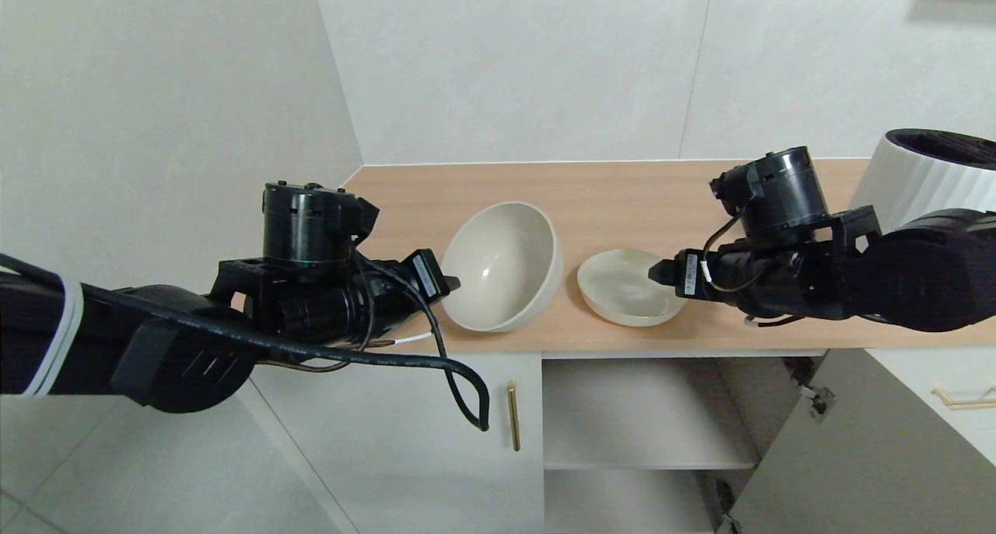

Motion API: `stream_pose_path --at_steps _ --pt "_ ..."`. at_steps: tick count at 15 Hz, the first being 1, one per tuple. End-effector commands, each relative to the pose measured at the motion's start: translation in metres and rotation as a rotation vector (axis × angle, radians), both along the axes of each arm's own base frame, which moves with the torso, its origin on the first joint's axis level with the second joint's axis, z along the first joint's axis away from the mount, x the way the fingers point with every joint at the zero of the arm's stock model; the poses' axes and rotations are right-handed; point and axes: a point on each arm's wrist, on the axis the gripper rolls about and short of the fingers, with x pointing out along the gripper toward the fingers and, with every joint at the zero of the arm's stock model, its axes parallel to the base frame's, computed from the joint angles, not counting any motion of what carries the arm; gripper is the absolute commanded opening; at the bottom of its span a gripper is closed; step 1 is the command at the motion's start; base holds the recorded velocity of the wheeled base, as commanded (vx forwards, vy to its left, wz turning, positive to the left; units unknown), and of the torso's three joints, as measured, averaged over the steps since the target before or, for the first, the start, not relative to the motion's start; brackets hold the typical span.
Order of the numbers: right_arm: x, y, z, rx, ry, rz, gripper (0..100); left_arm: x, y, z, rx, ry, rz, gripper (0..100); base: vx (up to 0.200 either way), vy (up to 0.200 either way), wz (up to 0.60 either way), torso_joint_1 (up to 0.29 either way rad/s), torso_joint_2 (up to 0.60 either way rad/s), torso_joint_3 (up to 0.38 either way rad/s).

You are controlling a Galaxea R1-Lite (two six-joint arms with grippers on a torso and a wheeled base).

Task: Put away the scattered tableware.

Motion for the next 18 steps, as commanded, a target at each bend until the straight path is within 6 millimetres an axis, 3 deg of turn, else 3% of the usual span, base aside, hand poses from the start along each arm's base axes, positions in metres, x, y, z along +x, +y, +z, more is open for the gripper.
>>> stream_pose_path --at_steps 1,12,13,18 --pt "0.0101 0.0055 -0.0122 -0.021 0.022 -0.013 100 -0.0002 0.0002 0.0007 -0.001 -0.002 0.000 0 0.000 0.000 0.00 0.000 0.00 0.000" --pt "0.0156 0.0081 -0.0181 -0.031 0.017 -0.030 100 -0.0002 0.0002 0.0007 -0.001 -0.003 0.001 0 0.000 0.000 0.00 0.000 0.00 0.000" --pt "0.0156 0.0081 -0.0181 -0.029 0.017 -0.031 0 -0.0004 -0.0003 0.0007 -0.001 -0.003 0.000 0 0.000 0.000 0.00 0.000 0.00 0.000" --pt "0.0145 0.0075 -0.0163 -0.028 0.013 -0.029 0 -0.0003 0.0002 0.0005 0.000 -0.001 0.001 0 0.000 0.000 0.00 0.000 0.00 0.000"
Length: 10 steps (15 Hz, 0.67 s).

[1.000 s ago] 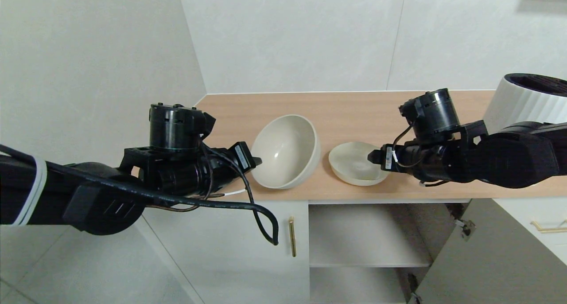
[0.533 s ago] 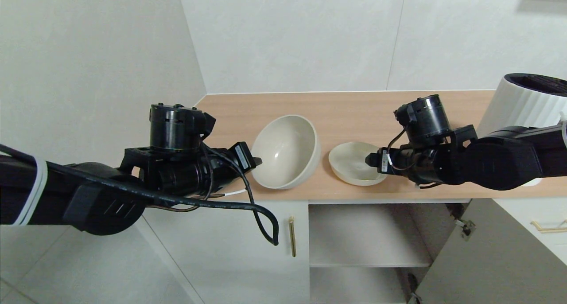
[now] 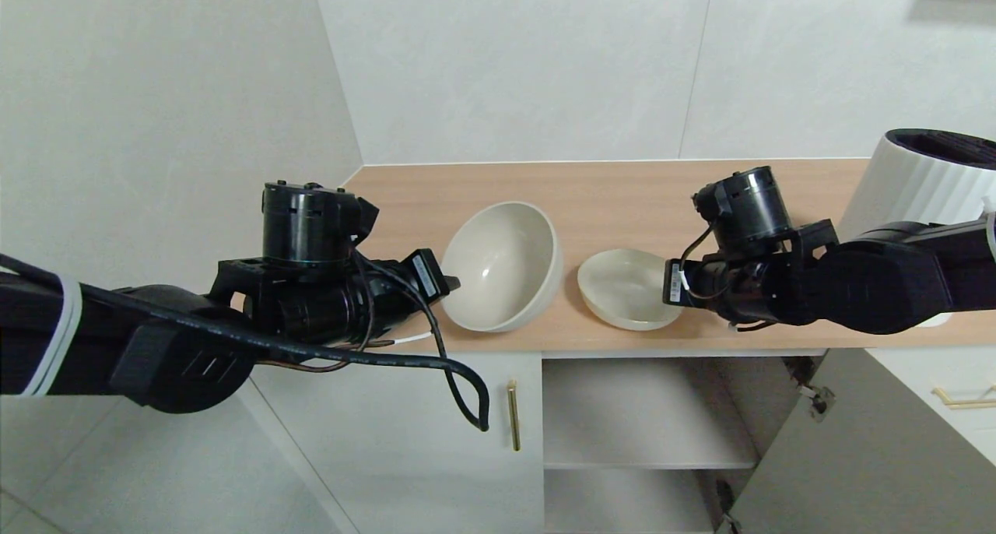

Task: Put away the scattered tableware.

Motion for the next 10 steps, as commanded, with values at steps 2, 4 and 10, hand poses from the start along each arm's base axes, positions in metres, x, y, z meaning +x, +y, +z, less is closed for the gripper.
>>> stream_pose_path --at_steps 2,4,10 --pt "-0.001 -0.001 0.002 0.001 -0.003 0.000 0 -0.001 0.000 0.000 0.000 0.001 0.001 0 0.000 0.000 0.00 0.000 0.00 0.000" --pt "-0.001 -0.001 0.002 0.002 -0.004 0.000 0 -0.001 0.001 0.001 -0.001 0.000 0.001 0 0.000 0.000 0.00 0.000 0.00 0.000" --pt "-0.038 -0.024 0.045 0.108 -0.045 0.080 0 -0.017 0.017 0.021 -0.011 -0.040 0.026 0 0.000 0.000 0.00 0.000 0.00 0.000"
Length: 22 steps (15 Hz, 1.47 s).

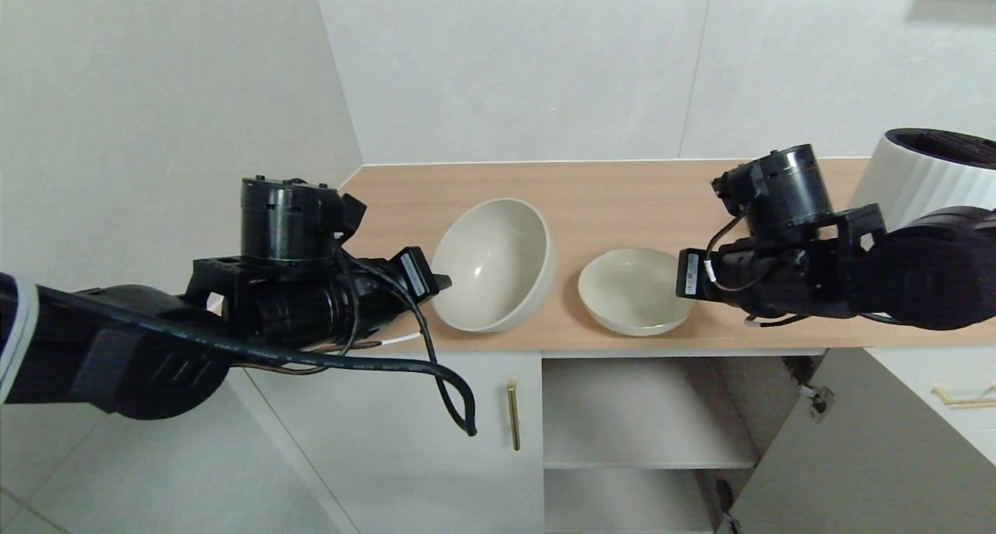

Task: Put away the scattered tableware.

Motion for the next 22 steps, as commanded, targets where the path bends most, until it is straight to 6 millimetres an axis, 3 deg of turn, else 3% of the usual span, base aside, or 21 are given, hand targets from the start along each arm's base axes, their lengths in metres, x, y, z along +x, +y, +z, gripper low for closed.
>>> stream_pose_path --at_steps 1,3,6,9,14,22 --pt "-0.033 -0.023 0.035 0.081 -0.016 0.081 0 -0.018 0.013 0.020 0.008 -0.033 0.007 0 0.000 0.000 0.00 0.000 0.00 0.000" --pt "-0.050 -0.033 0.042 0.095 0.040 0.127 0 -0.034 0.022 0.022 0.092 -0.049 -0.022 0 0.000 0.000 0.00 0.000 0.00 0.000" --pt "-0.059 -0.038 0.046 0.103 0.057 0.149 0 -0.048 0.029 0.024 0.134 -0.078 -0.039 0 0.000 0.000 0.00 0.000 0.00 0.000" --pt "-0.065 -0.040 0.046 0.109 0.092 0.182 0 -0.047 0.029 0.022 0.135 -0.074 -0.039 0 0.000 0.000 0.00 0.000 0.00 0.000" --pt "-0.065 -0.041 0.040 0.091 0.108 0.180 0 -0.046 0.028 0.022 0.135 -0.073 -0.041 0 -0.200 0.000 0.00 0.003 0.01 0.003" --pt "-0.062 -0.039 0.034 0.077 0.127 0.181 0 -0.044 0.028 0.021 0.138 -0.070 -0.042 0 0.000 0.000 0.00 0.000 0.00 0.000"
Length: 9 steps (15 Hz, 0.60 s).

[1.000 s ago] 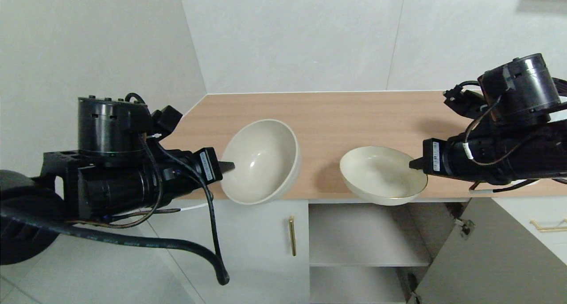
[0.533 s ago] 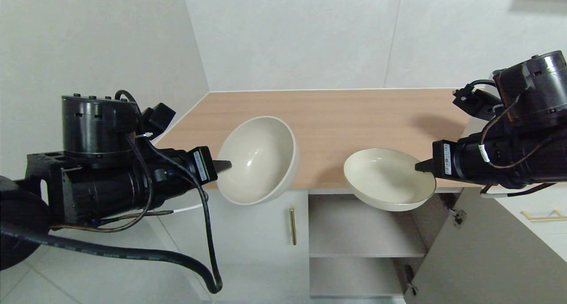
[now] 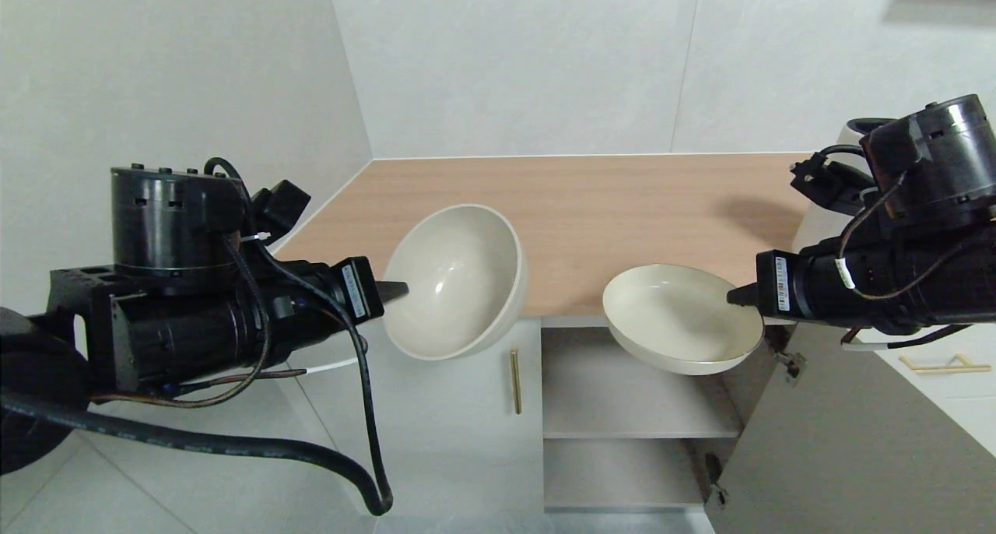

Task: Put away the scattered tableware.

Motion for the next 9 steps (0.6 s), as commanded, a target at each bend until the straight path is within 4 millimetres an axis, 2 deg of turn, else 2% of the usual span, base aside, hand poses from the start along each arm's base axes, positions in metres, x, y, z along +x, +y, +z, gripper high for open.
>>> stream_pose_path --at_steps 1,6,9 --pt "0.0026 0.0014 -0.0031 -0.005 0.010 0.000 0 0.0019 -0.0008 -0.0023 0.003 0.008 0.000 0 0.000 0.000 0.00 0.000 0.00 0.000" --pt "0.0049 0.0025 -0.0064 -0.012 0.021 -0.001 0 0.0025 -0.0010 -0.0020 0.002 0.005 0.000 0 0.000 0.000 0.00 -0.012 0.03 0.017" --pt "0.0049 0.0025 -0.0064 -0.012 0.021 -0.001 0 0.0028 -0.0012 -0.0024 0.002 0.006 0.000 0 0.000 0.000 0.00 -0.150 0.37 0.214"
